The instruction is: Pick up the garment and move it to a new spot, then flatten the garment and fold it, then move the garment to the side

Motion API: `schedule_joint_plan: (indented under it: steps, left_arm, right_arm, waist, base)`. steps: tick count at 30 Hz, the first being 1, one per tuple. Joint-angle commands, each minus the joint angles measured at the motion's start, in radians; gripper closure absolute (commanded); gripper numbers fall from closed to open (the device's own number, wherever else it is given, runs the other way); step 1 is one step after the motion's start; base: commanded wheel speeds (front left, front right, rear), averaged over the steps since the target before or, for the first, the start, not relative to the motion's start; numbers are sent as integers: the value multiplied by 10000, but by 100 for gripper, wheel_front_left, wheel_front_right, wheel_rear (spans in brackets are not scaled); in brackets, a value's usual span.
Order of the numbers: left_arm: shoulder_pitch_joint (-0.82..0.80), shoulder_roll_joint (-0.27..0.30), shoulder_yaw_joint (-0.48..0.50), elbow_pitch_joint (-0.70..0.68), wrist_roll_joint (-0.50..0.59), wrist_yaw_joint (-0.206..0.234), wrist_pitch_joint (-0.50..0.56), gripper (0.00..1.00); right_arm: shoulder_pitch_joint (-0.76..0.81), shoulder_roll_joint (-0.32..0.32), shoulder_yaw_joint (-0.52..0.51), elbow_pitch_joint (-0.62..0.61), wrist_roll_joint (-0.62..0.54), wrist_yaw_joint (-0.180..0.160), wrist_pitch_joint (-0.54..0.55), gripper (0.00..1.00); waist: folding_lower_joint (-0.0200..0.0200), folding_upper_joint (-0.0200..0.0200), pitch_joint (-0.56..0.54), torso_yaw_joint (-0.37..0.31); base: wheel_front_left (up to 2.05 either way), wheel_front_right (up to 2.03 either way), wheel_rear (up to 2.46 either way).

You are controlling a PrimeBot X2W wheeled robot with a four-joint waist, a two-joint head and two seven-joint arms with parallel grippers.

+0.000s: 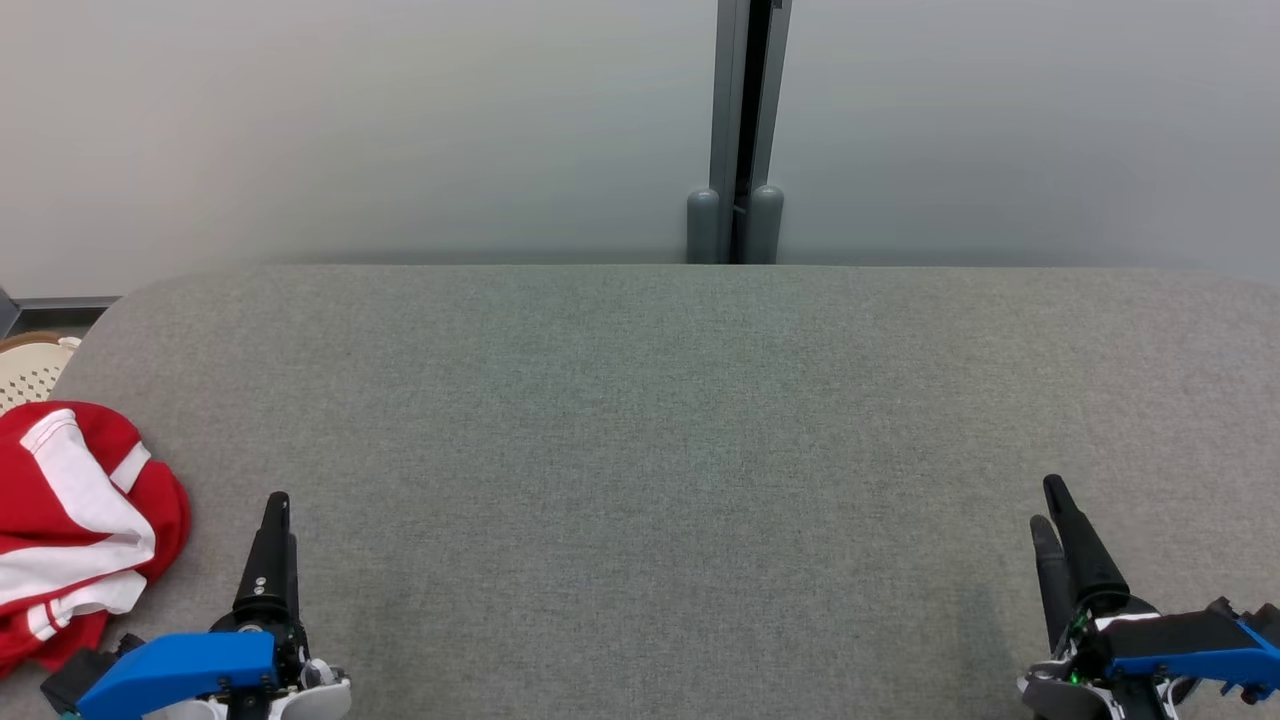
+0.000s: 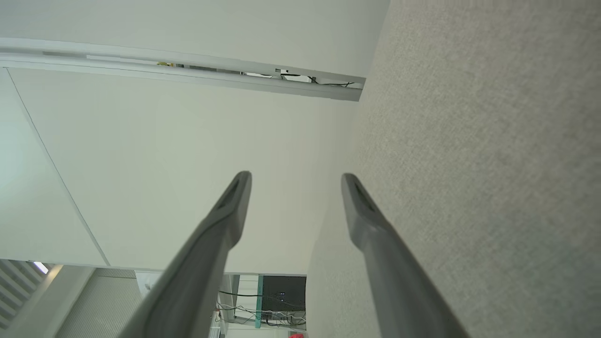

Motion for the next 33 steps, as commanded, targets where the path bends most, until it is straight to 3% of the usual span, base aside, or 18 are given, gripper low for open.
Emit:
schedule_joint_plan:
  steps: [1,17,33]
  left_arm:
    - [-257,100,-2,-159,613,-4,-145,0]
    - [-16,65,-87,-254,3991,-9,-829,0]
    - [112,186,-327,-214,6511,-13,-1374,0]
  right_arm:
    - [-218,-100,44,-120,-616,12,-142,0]
    - [-253,-46,367,-53,-4268,15,-826,0]
    - [-282,-31,544,65,-6841,18,-1373,0]
  waist:
    - [0,0,7,-2]
    - [0,0,114,-17]
    - [0,0,163,-35]
  base:
    - [0,0,0]
    - [0,0,0]
    - [0,0,0]
